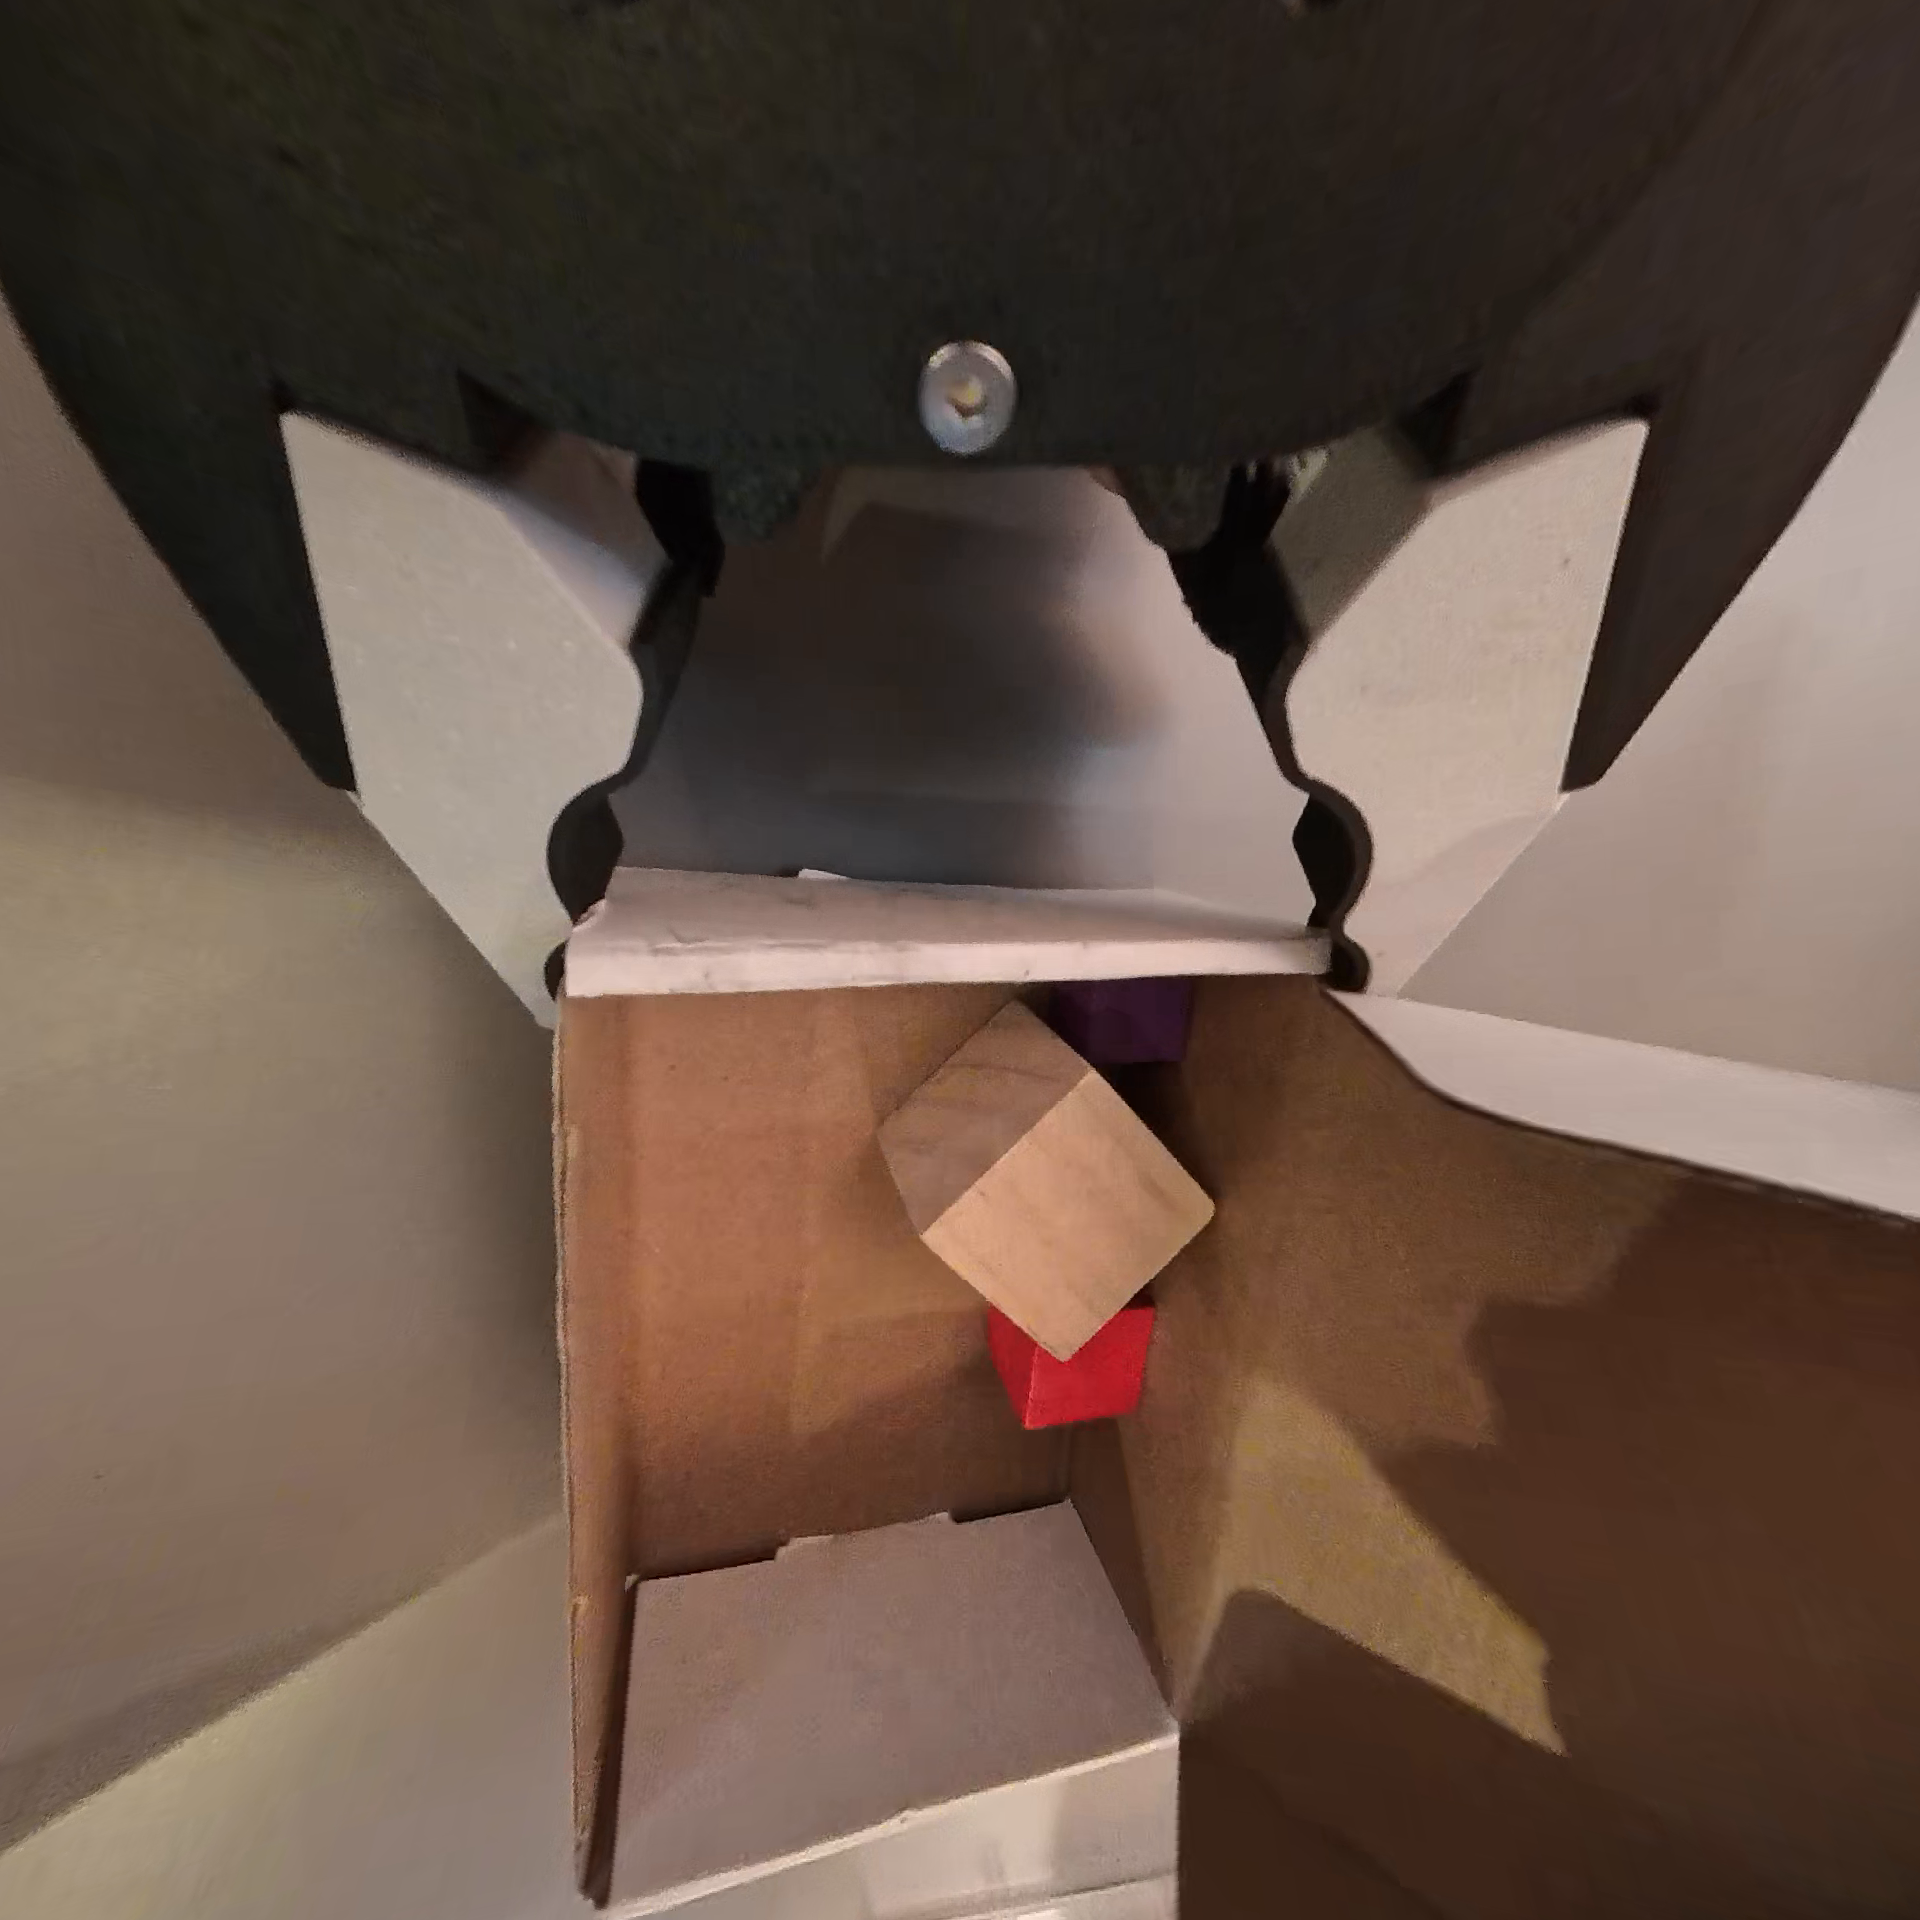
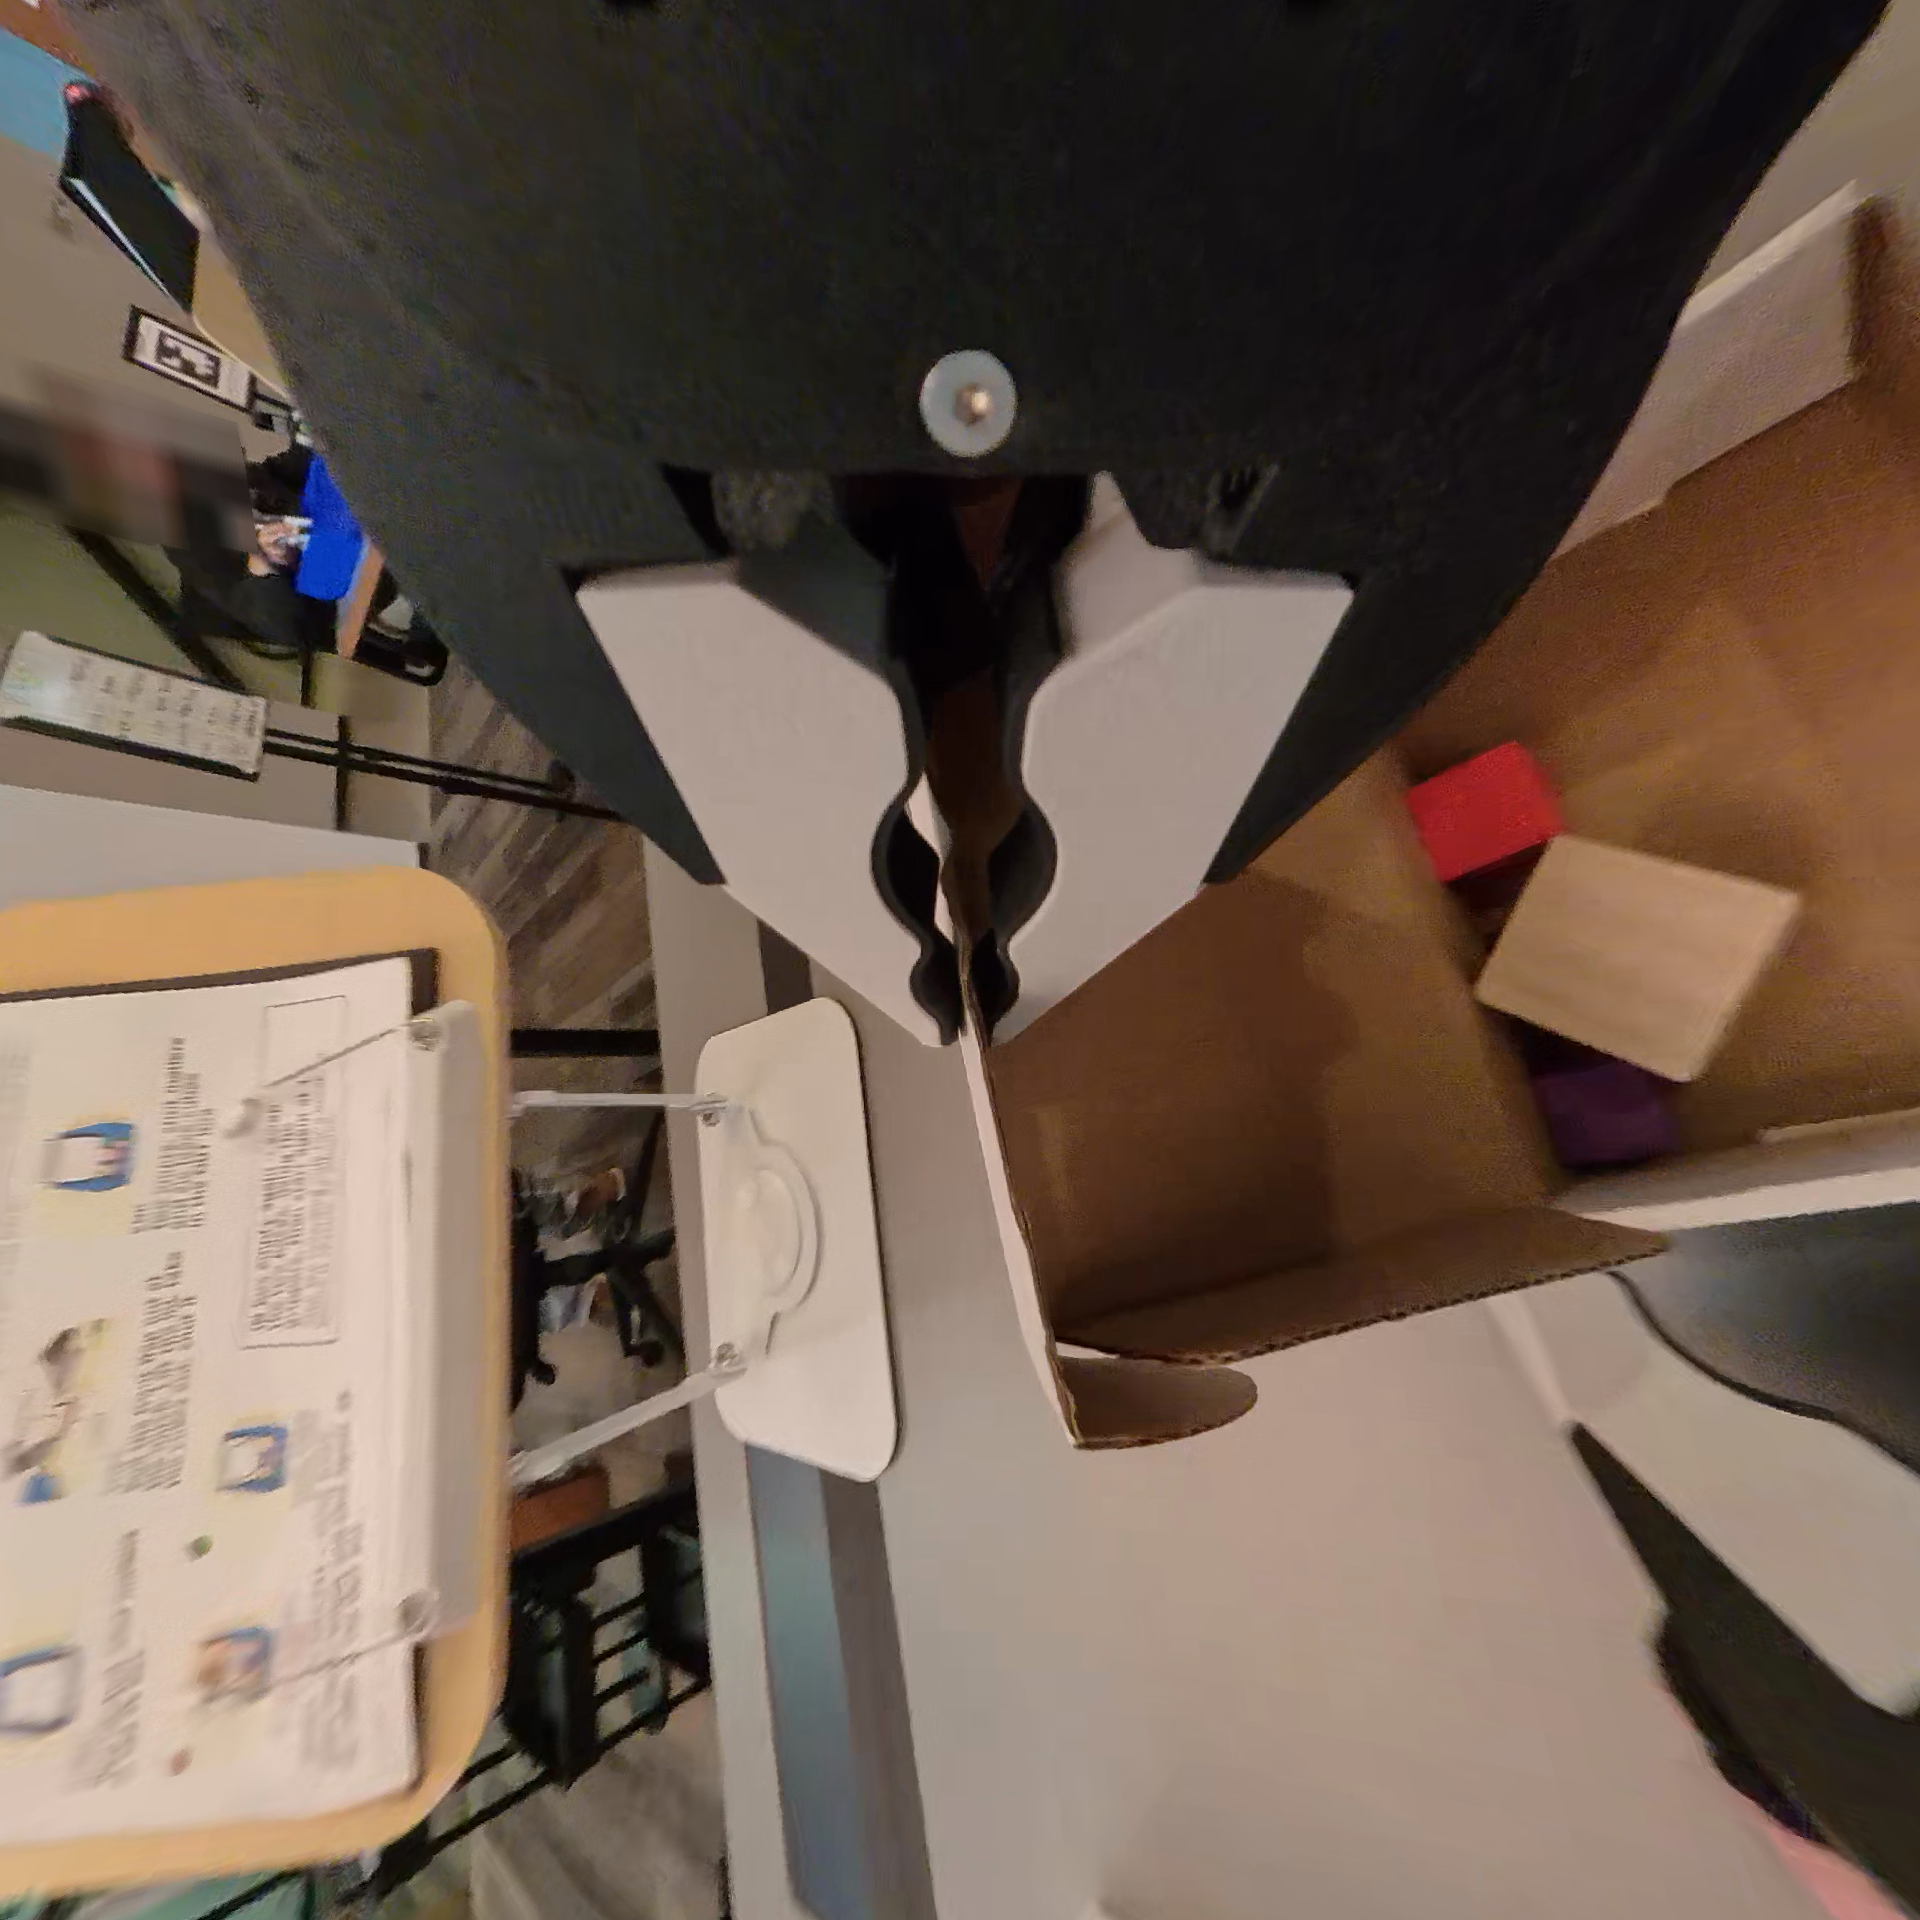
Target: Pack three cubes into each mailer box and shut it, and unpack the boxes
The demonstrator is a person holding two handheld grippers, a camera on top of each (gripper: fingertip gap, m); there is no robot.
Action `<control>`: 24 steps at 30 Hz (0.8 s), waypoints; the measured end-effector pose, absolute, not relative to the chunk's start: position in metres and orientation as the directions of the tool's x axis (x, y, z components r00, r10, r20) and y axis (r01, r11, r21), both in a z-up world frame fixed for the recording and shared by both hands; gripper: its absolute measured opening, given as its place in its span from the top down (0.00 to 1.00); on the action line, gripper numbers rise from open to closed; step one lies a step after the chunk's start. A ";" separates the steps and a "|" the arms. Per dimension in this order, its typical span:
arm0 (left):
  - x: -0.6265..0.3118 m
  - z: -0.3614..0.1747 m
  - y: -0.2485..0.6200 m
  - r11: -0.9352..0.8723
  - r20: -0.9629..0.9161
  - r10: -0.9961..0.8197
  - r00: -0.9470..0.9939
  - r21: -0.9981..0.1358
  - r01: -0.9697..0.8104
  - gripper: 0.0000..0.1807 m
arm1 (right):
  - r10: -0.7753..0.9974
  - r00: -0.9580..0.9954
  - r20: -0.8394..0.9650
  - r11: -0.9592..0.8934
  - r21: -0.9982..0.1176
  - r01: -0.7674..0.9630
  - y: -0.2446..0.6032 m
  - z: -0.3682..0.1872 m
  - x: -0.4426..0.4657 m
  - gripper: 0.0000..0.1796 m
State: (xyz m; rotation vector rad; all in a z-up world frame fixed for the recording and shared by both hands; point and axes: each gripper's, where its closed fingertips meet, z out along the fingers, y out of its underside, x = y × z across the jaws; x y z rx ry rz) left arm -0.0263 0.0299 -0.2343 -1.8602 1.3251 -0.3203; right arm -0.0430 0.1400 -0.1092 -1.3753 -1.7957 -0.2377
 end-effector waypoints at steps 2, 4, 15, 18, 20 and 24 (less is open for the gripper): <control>-0.025 -0.235 0.029 -0.115 -0.237 -0.881 0.410 -0.733 -0.671 0.26 | 0.737 -0.076 0.672 0.361 -0.296 0.884 0.155 -0.129 -0.046 1.00; -0.025 -0.235 0.029 -0.114 -0.235 -0.883 0.408 -0.734 -0.670 0.26 | 0.773 -0.096 0.627 0.340 -0.282 0.897 0.165 -0.149 -0.048 1.00; -0.024 -0.236 0.027 -0.116 -0.220 -0.891 0.398 -0.735 -0.668 0.27 | 0.965 -0.152 0.214 0.202 -0.239 0.950 0.169 -0.238 -0.038 0.95; -0.024 -0.236 0.027 -0.116 -0.219 -0.891 0.397 -0.737 -0.666 0.27 | 0.962 -0.157 0.222 0.209 -0.237 0.949 0.169 -0.238 -0.038 0.96; -0.024 -0.236 0.027 -0.114 -0.218 -0.893 0.393 -0.737 -0.666 0.27 | 0.959 -0.158 0.236 0.212 -0.224 0.951 0.169 -0.238 -0.037 0.95; -0.023 -0.236 0.026 -0.112 -0.219 -0.895 0.388 -0.733 -0.671 0.27 | 0.938 -0.138 0.317 0.219 -0.236 0.947 0.175 -0.228 -0.037 0.89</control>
